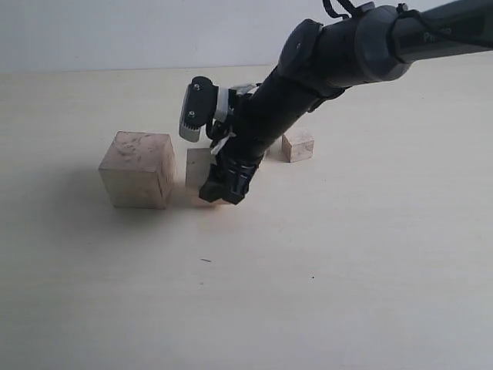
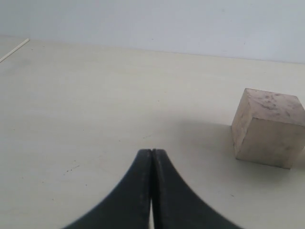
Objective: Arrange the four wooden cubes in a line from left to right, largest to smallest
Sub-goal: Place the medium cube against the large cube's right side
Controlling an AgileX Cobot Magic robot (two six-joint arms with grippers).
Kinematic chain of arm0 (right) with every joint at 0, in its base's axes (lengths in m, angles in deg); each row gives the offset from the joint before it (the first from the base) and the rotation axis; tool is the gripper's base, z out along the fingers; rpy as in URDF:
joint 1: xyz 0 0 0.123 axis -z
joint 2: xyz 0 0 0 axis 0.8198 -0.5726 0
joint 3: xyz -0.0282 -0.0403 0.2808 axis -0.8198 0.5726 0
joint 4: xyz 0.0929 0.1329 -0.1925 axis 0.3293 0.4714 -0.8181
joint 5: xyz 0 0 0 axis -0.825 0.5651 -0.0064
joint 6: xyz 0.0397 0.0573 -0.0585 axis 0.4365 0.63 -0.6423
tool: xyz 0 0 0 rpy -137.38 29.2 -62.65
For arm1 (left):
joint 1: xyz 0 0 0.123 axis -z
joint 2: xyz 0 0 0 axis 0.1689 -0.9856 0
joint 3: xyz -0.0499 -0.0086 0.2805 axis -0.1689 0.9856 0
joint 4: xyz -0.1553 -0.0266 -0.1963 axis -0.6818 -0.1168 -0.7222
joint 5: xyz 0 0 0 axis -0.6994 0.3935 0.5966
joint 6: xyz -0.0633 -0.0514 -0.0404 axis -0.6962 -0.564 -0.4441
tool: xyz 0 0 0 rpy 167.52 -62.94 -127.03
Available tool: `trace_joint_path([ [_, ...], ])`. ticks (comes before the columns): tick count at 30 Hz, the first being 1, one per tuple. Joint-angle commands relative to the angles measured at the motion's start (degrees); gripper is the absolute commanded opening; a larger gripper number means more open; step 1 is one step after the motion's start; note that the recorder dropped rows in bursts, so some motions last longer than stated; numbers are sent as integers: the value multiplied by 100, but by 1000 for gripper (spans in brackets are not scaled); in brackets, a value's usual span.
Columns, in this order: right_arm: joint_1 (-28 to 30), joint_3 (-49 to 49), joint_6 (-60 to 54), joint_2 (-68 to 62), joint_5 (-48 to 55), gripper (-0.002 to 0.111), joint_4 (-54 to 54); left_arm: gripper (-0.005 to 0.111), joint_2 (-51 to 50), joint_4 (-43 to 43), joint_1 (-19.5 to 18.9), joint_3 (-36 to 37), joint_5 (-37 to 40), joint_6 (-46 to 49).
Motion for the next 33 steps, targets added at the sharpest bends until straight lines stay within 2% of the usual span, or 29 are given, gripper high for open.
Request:
trace_joint_path([
  [1, 3, -276, 55, -100, -279, 0, 328, 0, 32, 10, 35, 22, -69, -28],
  [17, 3, -1109, 41, -1023, 226, 0, 578, 0, 32, 10, 35, 22, -69, -28],
  [33, 3, -1240, -497, -1204, 128, 0, 638, 0, 32, 10, 35, 22, -69, -28],
])
